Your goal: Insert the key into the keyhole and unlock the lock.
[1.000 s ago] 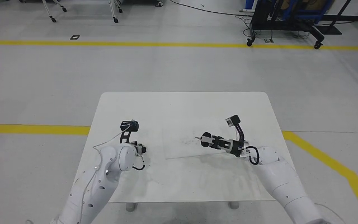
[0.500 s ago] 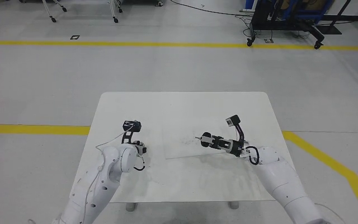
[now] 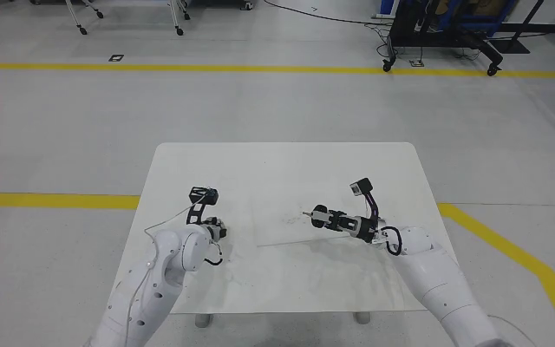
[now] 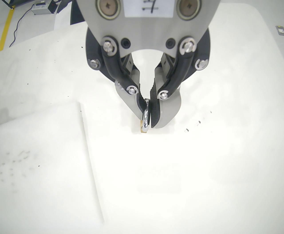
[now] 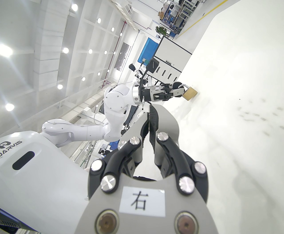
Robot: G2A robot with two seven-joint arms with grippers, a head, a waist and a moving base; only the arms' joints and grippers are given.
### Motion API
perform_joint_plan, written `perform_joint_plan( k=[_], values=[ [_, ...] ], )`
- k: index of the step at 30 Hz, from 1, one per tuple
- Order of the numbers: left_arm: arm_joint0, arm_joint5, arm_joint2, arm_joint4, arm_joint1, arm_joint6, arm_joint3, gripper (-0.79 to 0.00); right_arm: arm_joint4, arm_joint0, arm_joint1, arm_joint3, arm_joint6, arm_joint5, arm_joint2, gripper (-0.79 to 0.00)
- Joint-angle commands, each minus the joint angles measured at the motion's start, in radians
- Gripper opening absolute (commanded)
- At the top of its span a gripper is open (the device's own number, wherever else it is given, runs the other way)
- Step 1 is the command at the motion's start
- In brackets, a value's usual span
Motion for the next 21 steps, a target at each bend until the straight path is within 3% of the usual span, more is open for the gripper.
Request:
perform_joint_plan(
  k=[1,2,4,12,18,21],
  values=[
    [0.001,0.0,-0.001,0.002,-0.001,-0.002,-0.004,-0.785,0.0,0.0,0.0,0.0,0.0,0.0,0.0,-0.785],
    [0.002,0.0,-0.002,0.004,-0.001,-0.004,-0.007,-0.785,0.0,0.0,0.0,0.0,0.0,0.0,0.0,-0.785],
    [0.004,0.001,-0.003,0.008,-0.002,-0.006,-0.013,-0.696,0.0,0.0,0.0,0.0,0.0,0.0,0.0,-0.785],
    [0.01,-0.001,-0.009,0.02,-0.004,-0.014,-0.024,-0.708,0.0,0.0,0.0,0.0,0.0,0.0,0.0,-0.785],
    [0.012,-0.003,-0.013,0.022,-0.007,-0.02,-0.029,-0.785,0.0,0.0,0.0,0.0,0.0,0.0,0.0,-0.785],
    [0.014,-0.007,-0.015,0.02,-0.008,-0.023,-0.03,-0.785,0.0,0.0,0.0,0.0,0.0,0.0,0.0,-0.785]
  ],
)
